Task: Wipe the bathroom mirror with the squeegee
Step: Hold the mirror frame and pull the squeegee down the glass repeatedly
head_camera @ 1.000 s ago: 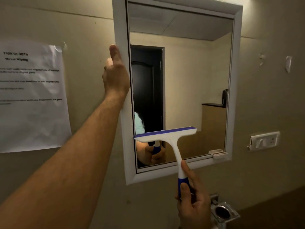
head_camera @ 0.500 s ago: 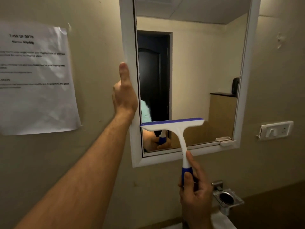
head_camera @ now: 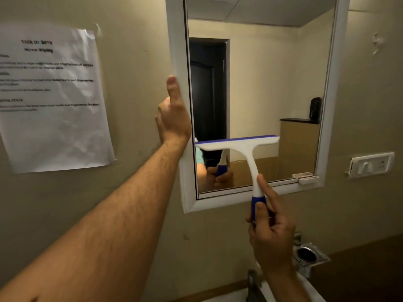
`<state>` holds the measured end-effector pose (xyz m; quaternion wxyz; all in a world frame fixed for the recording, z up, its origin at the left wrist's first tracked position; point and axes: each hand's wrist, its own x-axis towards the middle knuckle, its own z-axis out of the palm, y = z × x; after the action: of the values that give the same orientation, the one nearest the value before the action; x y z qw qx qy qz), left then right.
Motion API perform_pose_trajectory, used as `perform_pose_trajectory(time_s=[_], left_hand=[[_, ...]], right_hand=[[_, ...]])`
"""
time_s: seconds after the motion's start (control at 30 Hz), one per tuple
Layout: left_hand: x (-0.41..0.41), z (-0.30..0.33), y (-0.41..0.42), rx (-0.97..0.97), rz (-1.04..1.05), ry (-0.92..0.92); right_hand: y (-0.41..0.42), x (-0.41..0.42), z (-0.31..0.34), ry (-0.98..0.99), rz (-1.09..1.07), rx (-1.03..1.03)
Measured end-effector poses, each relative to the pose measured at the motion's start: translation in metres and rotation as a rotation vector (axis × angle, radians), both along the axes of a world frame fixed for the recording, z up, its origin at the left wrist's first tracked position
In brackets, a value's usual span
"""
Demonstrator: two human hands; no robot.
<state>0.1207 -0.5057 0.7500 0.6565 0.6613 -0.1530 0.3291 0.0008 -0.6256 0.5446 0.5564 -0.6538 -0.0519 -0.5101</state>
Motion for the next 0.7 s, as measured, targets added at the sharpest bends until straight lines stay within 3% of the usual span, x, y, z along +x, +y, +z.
perform_pose_trajectory(time_s=[0.23, 0.53, 0.7], left_hand=[[0.006, 0.000, 0.000, 0.003, 0.001, -0.014], [0.002, 0.001, -0.001, 0.017, 0.004, -0.003], [0.005, -0.001, -0.002, 0.020, 0.017, -0.018]], right_hand=[[0.003, -0.013, -0.040, 0.080, -0.006, 0.029], [-0.002, -0.006, -0.007, 0.054, -0.025, 0.012], [0.002, -0.014, -0.035, 0.066, -0.014, 0.004]])
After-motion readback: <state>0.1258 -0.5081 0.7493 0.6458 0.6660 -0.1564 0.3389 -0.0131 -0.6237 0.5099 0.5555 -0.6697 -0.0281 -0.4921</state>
